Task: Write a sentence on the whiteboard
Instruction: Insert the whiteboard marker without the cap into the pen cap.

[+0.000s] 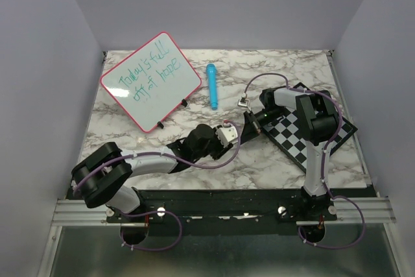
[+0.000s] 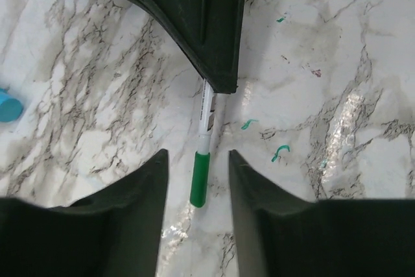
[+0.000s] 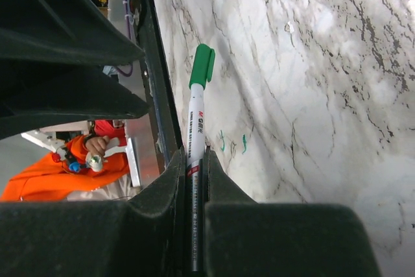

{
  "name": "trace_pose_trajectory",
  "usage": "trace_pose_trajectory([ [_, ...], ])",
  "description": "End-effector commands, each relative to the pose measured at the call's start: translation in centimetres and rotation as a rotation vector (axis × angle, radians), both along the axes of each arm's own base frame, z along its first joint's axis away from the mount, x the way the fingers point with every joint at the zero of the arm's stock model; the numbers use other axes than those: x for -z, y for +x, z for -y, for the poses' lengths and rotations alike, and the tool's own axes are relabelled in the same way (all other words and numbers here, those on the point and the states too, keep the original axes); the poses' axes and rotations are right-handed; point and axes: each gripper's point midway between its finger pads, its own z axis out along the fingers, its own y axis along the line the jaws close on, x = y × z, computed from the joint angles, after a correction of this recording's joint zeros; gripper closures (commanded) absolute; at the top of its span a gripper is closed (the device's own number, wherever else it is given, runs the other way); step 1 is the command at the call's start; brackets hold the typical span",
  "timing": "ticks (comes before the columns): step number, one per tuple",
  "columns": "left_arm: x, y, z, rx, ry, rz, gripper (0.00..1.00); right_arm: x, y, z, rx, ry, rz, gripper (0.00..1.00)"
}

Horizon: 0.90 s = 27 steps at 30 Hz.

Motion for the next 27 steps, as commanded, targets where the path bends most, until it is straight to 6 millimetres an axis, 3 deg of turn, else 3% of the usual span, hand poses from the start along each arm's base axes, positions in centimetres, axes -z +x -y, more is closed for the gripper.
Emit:
trace_pose_trajectory([
  [1, -1.8, 0.8, -1.8, -0.079, -0.04, 0.005, 0.43, 0.4, 0.0, -0.2, -0.004, -0.009, 0.004, 0.99],
  [2, -1.4, 0.7, -2.3, -0.088, -0.025, -0.022, 0.02, 0.4, -0.1, -0.2, -0.004, -0.009, 0.001, 0.99],
  [4, -1.4, 0.9, -3.2, -0.102, -0.021, -0.046, 0.01, 0.4, 0.1, -0.2, -0.001, -0.009, 0.001, 0.99],
  [8, 0.7, -0.3, -4.3, -0.073, 0.04, -0.152, 0.01, 0.4, 0.0, -0.2, -0.003, -0.01, 0.003, 0.99],
  [19, 3.2, -0.6, -2.7, 0.016, 0.105, -0.217, 0.11, 0.4, 0.0, -0.2, -0.003, -0.009, 0.002, 0.99],
  [27, 5.0, -0.4, -1.9, 0.023, 0.139, -0.266, 0.31, 0.4, 0.0, -0.2, -0.001, -0.009, -0.005, 0.99],
])
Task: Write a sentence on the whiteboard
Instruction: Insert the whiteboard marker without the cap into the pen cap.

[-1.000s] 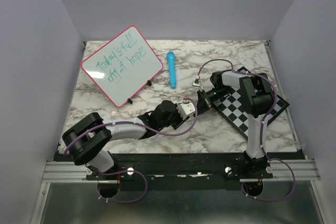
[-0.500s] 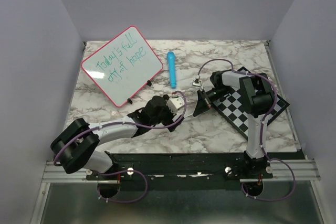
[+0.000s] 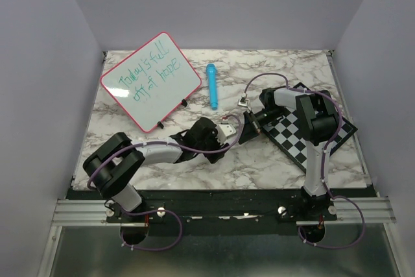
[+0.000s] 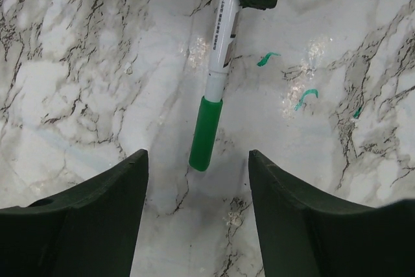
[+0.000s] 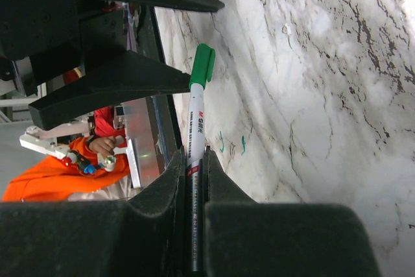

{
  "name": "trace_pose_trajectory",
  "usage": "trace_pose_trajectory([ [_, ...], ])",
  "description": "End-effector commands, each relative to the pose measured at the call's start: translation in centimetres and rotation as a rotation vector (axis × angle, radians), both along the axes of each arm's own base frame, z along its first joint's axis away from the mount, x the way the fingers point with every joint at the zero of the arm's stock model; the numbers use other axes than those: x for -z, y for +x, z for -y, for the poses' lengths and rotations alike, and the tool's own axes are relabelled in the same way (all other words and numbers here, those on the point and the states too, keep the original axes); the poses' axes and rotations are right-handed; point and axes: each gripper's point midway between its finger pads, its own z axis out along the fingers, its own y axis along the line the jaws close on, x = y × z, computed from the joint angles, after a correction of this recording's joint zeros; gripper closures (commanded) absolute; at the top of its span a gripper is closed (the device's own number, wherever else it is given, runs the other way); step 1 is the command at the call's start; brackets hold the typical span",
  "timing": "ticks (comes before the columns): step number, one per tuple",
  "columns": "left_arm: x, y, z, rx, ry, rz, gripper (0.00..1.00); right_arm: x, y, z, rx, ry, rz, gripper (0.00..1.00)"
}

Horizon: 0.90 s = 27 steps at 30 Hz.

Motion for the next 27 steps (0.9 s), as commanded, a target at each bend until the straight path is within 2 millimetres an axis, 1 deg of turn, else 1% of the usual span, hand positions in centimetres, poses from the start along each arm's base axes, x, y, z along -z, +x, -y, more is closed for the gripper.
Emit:
trace_pose_trajectory([
  [1, 0.4, -0.3, 1.2, 0.046, -0.005, -0.034, 0.34, 0.4, -0.2, -0.2, -0.009, -0.005, -0.005, 0.99],
  [2, 0.5, -0.3, 1.2, 0.046, 0.002, -0.042, 0.42, 0.4, -0.2, -0.2, -0.009, -0.005, -0.007, 1.0],
  [4, 0.9, -0.2, 1.4, 0.048, 0.009, -0.054, 0.47, 0.4, -0.2, -0.1, -0.007, -0.005, -0.007, 1.0],
  [5, 0.9, -0.3, 1.5, 0.053, 0.007, -0.061, 0.53, 0.4, -0.2, -0.2, -0.008, -0.007, -0.008, 1.0],
  [8, 0.9, -0.3, 1.7, 0.058, 0.002, -0.063, 0.64, 0.5, -0.2, -0.1, -0.006, -0.008, -0.012, 0.99],
  [10, 0.8, -0.2, 1.9, 0.061, -0.002, -0.062, 0.67, 0.6, -0.3, -0.2, -0.007, -0.01, -0.016, 0.99],
  [11, 0.8, -0.1, 2.0, 0.061, -0.003, -0.061, 0.76, 0.6, -0.3, -0.2, -0.007, -0.01, -0.016, 0.99],
  [14, 0.3, 0.2, 2.4, 0.066, -0.012, -0.056, 0.91, 0.7, -0.3, -0.1, -0.006, -0.011, -0.021, 0.99],
  [15, 0.2, 0.2, 2.5, 0.07, -0.013, -0.054, 0.94, 0.7, -0.4, -0.1, -0.007, -0.011, -0.022, 0.99],
  [16, -0.4, 0.5, 2.9, 0.075, -0.025, -0.044, 0.94, 0.7, -0.4, -0.1, -0.008, -0.016, -0.026, 0.99],
  [18, -0.9, 0.8, 3.2, 0.084, -0.029, -0.031, 0.95, 0.8, -0.7, -0.2, -0.015, -0.02, -0.029, 1.0],
  [19, -1.7, 1.1, 3.8, 0.092, -0.043, -0.021, 0.97, 0.9, -0.8, -0.2, -0.019, -0.027, -0.03, 0.99],
  [20, -2.0, 1.2, 4.1, 0.102, -0.045, -0.018, 1.0, 0.9, -0.9, -0.3, -0.022, -0.029, -0.031, 0.99],
  [21, -2.1, 1.3, 4.1, 0.108, -0.034, -0.024, 1.0, 1.0, -0.8, -0.4, -0.022, -0.032, -0.028, 0.99],
  [22, -2.9, 1.6, 4.8, 0.12, -0.049, -0.016, 1.0, 1.0, -0.9, -0.4, -0.02, -0.038, -0.035, 0.99],
  [25, -3.8, 2.0, 5.7, 0.142, -0.063, -0.009, 1.0, 1.1, -0.9, -0.4, -0.022, -0.04, -0.028, 0.99],
  [27, -4.0, 1.9, 5.8, 0.162, -0.055, -0.018, 1.0, 1.0, -0.9, -0.4, -0.024, -0.041, -0.029, 0.99],
])
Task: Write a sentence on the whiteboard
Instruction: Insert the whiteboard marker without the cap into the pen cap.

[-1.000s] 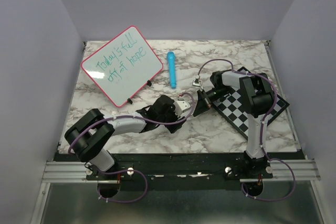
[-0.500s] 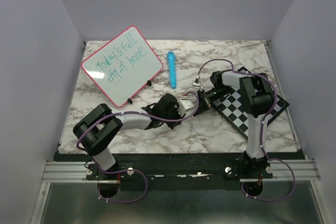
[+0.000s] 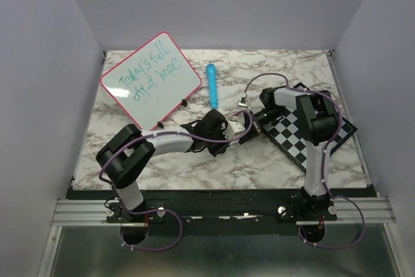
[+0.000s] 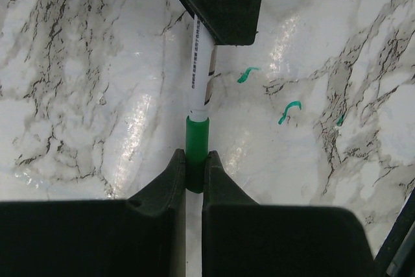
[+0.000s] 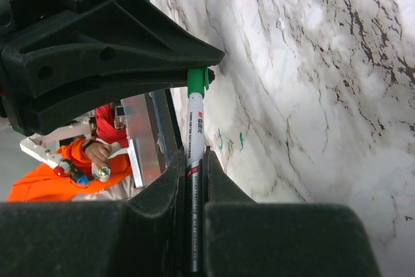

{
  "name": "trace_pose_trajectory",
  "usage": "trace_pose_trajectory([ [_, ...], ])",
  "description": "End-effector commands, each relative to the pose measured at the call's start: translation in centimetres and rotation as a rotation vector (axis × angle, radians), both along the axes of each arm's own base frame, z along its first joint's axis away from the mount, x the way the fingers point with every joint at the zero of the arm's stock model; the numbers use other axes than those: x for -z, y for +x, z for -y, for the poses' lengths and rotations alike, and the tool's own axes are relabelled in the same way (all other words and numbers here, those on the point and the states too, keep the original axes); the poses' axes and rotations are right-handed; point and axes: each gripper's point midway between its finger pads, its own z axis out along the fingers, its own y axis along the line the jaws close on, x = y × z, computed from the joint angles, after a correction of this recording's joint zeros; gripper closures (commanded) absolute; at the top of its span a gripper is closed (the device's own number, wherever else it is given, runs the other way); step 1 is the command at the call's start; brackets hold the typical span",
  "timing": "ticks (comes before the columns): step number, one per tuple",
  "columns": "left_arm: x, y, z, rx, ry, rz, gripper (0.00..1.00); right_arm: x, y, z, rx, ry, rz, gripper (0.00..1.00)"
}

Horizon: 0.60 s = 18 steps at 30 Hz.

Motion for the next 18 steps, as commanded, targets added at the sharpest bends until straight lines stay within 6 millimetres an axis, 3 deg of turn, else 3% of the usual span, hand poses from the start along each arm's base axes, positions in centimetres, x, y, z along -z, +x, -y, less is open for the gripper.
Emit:
trace_pose_trajectory([
  [1, -4.7, 2.1, 4.1, 0.086, -0.135, 0.098, 1.0, 0.8, -1.0, -0.5, -0.032, -0.02, -0.012, 1.0],
  [6, -5.4, 2.6, 4.9, 0.132, -0.132, 0.12, 1.0, 0.6, -1.9, -1.2, -0.071, -0.011, -0.027, 0.99],
  [18, -12.9, 5.7, 8.7, 0.119, -0.335, 0.284, 1.0, 0.6, -2.1, -1.7, -0.075, -0.011, -0.023, 0.99],
])
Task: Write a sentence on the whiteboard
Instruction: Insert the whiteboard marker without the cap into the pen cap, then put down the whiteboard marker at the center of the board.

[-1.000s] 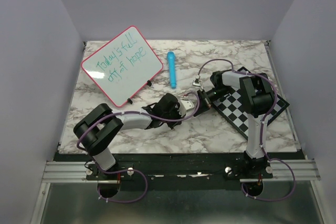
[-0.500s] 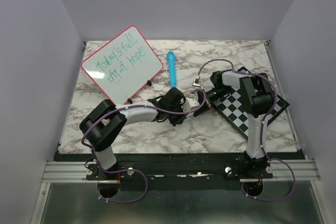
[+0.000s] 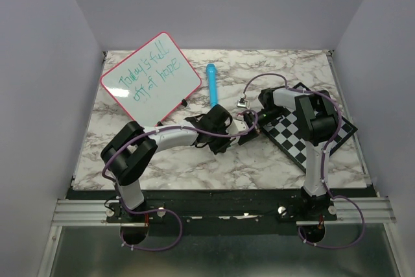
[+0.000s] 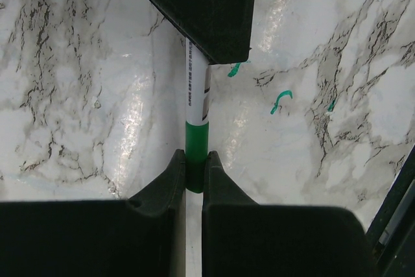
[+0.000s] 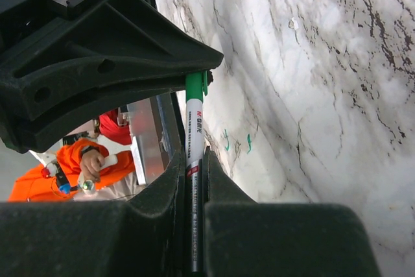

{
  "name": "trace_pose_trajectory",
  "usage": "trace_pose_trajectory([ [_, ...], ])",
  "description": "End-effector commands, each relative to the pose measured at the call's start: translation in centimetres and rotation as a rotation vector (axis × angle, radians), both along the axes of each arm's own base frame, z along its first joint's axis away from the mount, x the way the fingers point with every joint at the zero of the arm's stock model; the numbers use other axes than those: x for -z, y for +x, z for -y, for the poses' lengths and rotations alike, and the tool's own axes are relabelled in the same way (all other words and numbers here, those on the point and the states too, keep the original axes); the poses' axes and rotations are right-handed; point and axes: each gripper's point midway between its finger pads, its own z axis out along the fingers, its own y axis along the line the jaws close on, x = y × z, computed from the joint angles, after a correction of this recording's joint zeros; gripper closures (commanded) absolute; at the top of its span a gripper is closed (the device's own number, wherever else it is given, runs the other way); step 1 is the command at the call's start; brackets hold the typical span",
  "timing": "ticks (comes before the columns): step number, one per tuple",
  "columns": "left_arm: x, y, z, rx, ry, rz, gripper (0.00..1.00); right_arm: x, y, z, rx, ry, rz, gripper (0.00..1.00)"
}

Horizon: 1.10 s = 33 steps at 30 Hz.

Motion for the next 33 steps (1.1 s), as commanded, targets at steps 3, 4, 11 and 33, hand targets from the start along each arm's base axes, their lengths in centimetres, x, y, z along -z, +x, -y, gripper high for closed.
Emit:
trace_pose_trajectory([
  [3, -14.6, 6.5, 10.2, 0.029, -0.52, 0.323, 1.0, 0.9, -1.7, -1.4, -0.061, -0.016, -0.017, 0.99],
  [4, -15.5, 6.9, 10.6, 0.026, -0.543, 0.33, 1.0, 0.7, -1.7, -1.4, -0.061, -0.014, -0.012, 1.0],
  [11, -12.8, 6.1, 8.4, -0.007, -0.444, 0.278, 0.9, 0.1, -1.2, -1.0, -0.058, -0.031, 0.061, 0.99],
  [33, -17.0, 2.5, -6.5, -0.434, -0.425, 0.348, 0.01, 0.8, 2.8, -0.7, -0.017, -0.127, 0.195, 0.92],
])
